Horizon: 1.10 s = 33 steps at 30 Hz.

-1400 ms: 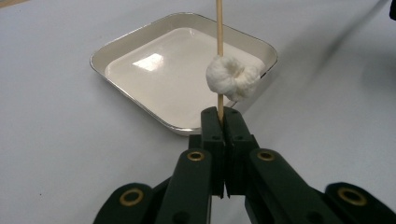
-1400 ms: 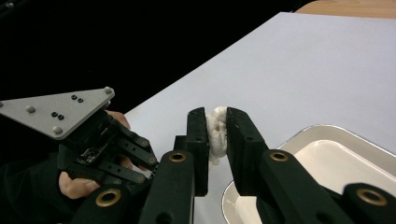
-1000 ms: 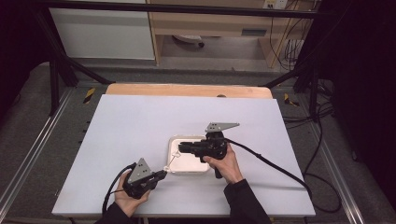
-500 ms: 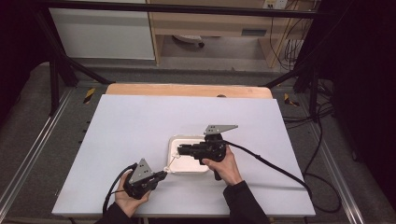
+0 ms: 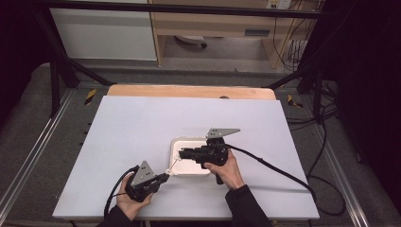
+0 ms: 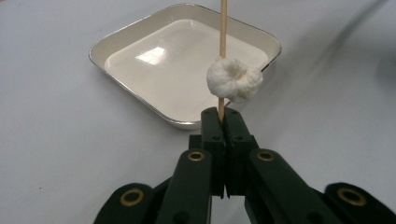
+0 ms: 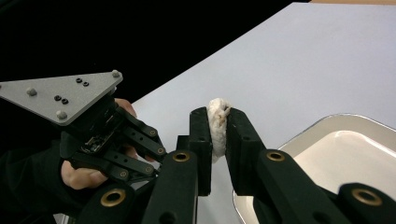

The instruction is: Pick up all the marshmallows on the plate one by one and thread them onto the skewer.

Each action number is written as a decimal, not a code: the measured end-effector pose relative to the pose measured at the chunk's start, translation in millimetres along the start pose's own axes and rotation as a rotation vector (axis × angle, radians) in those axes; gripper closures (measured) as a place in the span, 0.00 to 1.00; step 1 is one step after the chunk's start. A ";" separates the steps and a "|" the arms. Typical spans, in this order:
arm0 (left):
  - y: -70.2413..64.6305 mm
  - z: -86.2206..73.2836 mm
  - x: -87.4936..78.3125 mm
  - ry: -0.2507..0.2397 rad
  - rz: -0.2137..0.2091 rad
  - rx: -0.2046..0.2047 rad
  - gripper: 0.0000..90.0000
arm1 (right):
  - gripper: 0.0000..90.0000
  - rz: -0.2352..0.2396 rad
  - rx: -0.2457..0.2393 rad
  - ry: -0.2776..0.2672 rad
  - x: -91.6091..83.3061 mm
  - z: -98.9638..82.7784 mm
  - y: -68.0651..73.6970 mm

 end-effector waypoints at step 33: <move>1.8 7.7 1.3 -0.049 0.005 -0.013 0.99 | 0.72 0.009 0.013 0.033 11.3 -15.4 2.2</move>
Point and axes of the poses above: each handheld gripper's, and its own axes: x roughly forward along the jaws, z roughly out of its top, y roughly to its left, the point moved 7 cm from there along x, roughly forward along the jaws, and after that the axes turned 7 degrees about -y, right-handed, at the moved point
